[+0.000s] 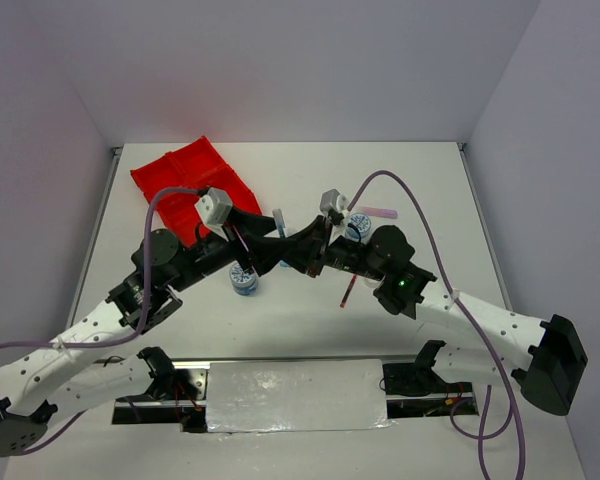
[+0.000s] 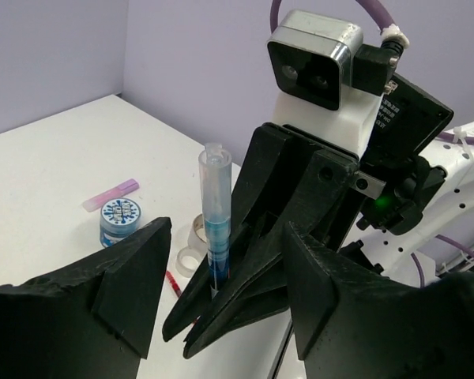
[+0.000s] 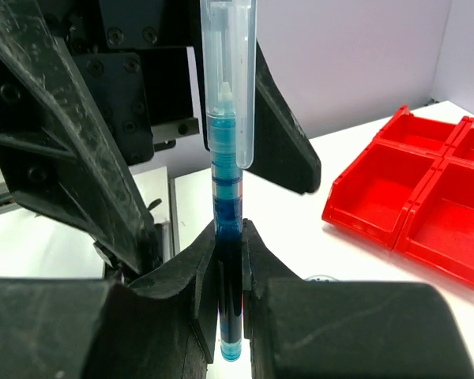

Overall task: Sort the stationery into containers
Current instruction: Close the pen cap on the pen, then place the pen in the storage box.

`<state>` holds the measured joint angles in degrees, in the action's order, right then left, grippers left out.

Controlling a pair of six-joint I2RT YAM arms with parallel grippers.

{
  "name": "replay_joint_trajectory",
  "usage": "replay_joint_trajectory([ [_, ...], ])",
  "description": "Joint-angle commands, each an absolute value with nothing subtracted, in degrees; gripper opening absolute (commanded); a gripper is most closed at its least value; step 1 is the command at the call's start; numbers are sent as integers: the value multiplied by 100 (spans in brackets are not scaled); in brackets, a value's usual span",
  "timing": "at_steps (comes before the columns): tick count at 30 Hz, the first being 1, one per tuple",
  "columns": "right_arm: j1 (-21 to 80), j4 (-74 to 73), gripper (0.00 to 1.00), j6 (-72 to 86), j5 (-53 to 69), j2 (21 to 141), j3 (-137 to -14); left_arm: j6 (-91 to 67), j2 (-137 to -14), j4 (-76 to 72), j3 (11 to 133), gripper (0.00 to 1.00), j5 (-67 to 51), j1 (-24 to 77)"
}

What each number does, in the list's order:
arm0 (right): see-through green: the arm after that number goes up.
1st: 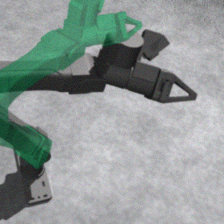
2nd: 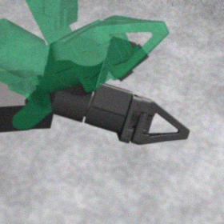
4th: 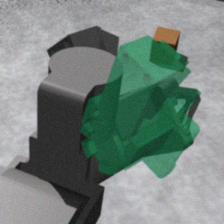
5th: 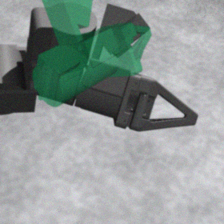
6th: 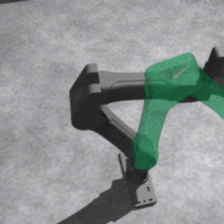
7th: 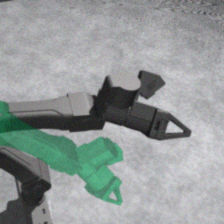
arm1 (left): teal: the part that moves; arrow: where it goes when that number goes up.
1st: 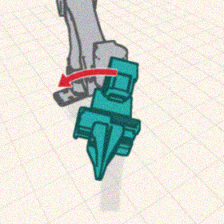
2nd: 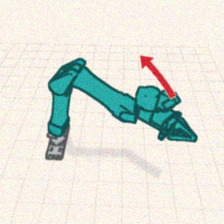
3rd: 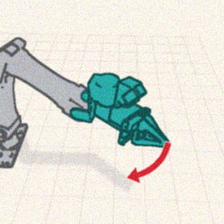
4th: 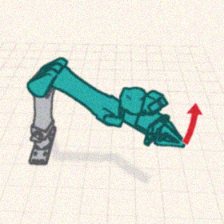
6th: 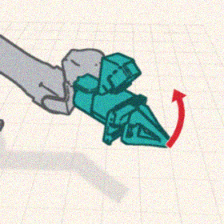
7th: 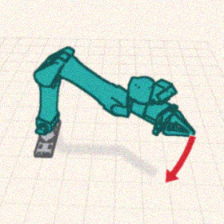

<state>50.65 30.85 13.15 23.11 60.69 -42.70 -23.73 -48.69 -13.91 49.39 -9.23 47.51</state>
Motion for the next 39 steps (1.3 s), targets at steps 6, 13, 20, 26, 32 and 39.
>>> replay_joint_trajectory([
  [6,5106,3314,0,1275,2408,6144,-4535,-2083,-4491,-1476,5177,63,-203,4764],
  [13,5106,3322,0,1274,2461,6196,-4544,-2039,-4631,-1573,5291,51,-263,4764],
  [20,5124,3287,0,1248,2443,6223,-4553,-2083,-4816,-1740,5326,34,-439,4764],
  [26,5124,3296,0,1230,2399,6258,-4526,-2092,-4843,-1688,5370,14,-431,4764],
  [32,5133,3428,0,1230,2399,6302,-4438,-2066,-4772,-1626,5423,10,-360,4764],
  [39,5133,3454,27,1230,2417,6214,-4403,-2065,-4772,-1591,5370,1,-387,4764],
])
